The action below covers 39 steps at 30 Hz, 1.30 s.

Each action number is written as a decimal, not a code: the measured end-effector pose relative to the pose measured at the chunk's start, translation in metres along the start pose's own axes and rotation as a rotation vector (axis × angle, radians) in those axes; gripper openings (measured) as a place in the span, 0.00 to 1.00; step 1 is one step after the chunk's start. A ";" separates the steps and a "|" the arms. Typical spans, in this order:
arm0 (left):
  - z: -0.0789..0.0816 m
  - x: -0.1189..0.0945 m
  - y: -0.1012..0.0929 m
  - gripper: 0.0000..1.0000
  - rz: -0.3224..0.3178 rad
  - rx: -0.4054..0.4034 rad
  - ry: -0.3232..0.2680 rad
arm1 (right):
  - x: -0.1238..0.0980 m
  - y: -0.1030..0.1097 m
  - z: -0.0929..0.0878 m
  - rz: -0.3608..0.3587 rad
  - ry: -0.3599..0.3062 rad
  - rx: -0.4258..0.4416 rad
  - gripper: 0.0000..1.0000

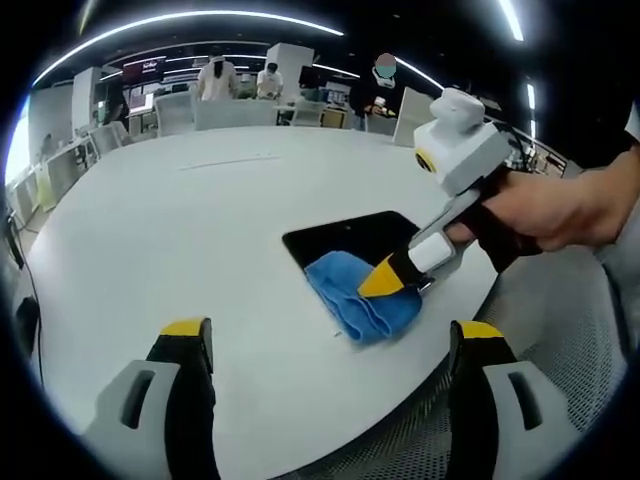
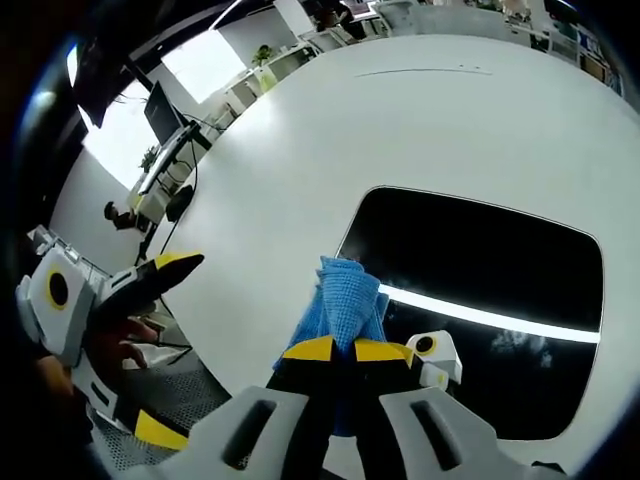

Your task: Wipe the mirror surface with the cleaning cloth until all visible marks leave the cleaned area.

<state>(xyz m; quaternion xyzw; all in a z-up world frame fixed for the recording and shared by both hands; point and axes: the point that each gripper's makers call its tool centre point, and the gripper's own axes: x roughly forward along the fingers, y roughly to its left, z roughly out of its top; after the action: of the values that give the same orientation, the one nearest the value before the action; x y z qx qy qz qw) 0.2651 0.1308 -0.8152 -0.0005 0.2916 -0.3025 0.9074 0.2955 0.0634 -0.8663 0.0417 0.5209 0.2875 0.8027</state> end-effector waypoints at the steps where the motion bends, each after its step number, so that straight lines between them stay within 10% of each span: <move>1: 0.000 0.000 0.000 0.98 0.000 0.000 -0.001 | 0.000 0.000 0.000 -0.001 0.000 0.001 0.00; 39: 0.000 0.000 0.001 0.97 0.001 -0.006 -0.005 | 0.011 -0.013 0.031 -0.021 -0.018 -0.001 0.00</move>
<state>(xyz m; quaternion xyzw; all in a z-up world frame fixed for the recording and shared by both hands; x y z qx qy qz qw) 0.2660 0.1314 -0.8152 -0.0038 0.2903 -0.3011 0.9083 0.3304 0.0652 -0.8658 0.0383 0.5140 0.2790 0.8102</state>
